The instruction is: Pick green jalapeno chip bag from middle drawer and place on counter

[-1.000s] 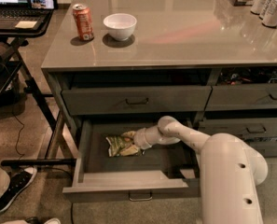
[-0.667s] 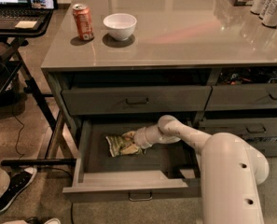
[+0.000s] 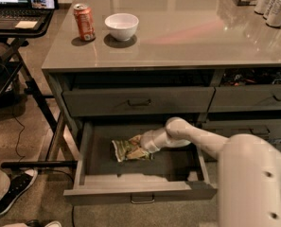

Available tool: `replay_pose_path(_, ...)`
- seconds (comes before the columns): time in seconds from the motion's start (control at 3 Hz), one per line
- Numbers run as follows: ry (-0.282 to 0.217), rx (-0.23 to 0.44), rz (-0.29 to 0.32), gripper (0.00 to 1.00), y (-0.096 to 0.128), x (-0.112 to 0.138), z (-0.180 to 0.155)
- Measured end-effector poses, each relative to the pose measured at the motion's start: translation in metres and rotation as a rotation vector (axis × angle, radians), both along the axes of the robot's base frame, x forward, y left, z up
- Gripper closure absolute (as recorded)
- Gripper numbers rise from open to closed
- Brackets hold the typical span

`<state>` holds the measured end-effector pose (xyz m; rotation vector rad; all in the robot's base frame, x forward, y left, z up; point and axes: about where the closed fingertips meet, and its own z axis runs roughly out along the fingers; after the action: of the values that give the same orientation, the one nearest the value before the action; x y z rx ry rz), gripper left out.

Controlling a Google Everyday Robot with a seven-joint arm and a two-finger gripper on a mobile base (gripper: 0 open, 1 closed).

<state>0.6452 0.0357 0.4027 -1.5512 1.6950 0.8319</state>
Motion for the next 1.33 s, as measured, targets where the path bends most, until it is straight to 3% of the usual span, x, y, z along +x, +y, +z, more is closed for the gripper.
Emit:
replay_pose_path(0.67,0.019,-0.119,0.031,1.0,-0.059,-0.076,0.088)
replay_pose_path(1.0,-0.021,-0.249,0.018,1.0,-0.089,-0.099,0.133)
replay_pose_path(1.33,-0.087,-0.39,-0.016,1.0,-0.123,-0.105,0.19)
